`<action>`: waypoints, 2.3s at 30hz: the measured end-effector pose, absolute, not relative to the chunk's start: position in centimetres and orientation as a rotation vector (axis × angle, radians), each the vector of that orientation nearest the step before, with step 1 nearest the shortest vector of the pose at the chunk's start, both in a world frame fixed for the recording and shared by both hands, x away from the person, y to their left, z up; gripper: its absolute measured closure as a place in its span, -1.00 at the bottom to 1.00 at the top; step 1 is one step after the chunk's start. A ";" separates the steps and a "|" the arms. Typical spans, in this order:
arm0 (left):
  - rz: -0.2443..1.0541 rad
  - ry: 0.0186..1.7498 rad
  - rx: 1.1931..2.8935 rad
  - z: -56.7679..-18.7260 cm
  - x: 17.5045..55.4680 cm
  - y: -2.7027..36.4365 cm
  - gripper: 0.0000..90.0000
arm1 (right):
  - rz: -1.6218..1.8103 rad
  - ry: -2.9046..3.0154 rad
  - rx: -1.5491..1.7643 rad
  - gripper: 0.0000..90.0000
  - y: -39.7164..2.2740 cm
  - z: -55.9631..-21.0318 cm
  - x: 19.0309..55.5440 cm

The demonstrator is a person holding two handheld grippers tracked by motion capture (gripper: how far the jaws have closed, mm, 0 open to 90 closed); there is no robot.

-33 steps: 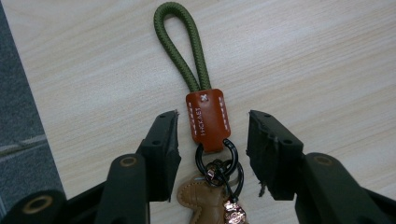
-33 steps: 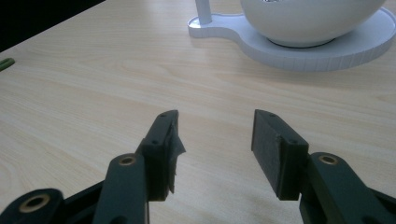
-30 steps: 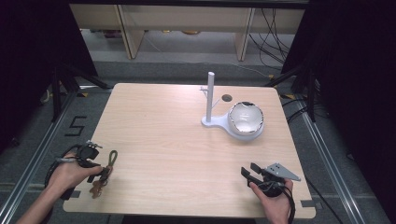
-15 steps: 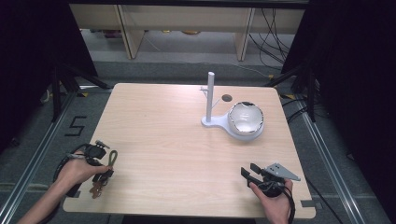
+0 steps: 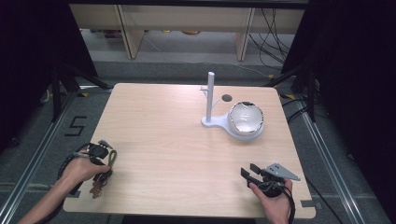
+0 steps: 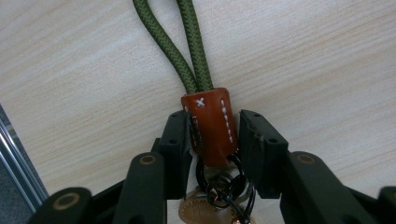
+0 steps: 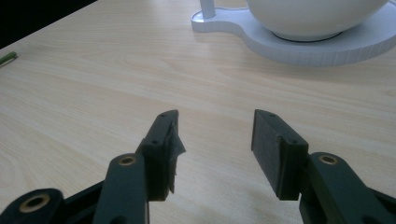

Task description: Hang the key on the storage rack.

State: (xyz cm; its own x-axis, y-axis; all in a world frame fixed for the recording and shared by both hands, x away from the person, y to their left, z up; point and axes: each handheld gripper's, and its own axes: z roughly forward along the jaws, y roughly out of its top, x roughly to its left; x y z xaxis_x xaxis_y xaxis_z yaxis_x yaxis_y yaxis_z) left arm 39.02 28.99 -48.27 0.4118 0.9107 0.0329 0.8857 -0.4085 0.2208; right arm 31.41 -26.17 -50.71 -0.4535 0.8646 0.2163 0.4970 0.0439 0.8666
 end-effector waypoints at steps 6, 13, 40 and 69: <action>0.196 1.597 2.482 -48.4 38.9 29.0 0.52 | 1.384 1.958 1.399 0.15 -26.0 -50.7 31.3; 0.190 1.583 2.444 -48.3 38.3 29.3 0.68 | 1.383 1.965 1.385 0.15 -26.1 -50.7 31.3; 0.329 1.337 2.239 -46.7 34.8 30.0 0.76 | 1.379 1.962 1.415 0.14 -26.0 -50.6 31.1; 0.618 1.263 1.746 -47.5 32.5 30.4 0.76 | 1.367 1.942 1.359 0.13 -26.1 -50.8 31.4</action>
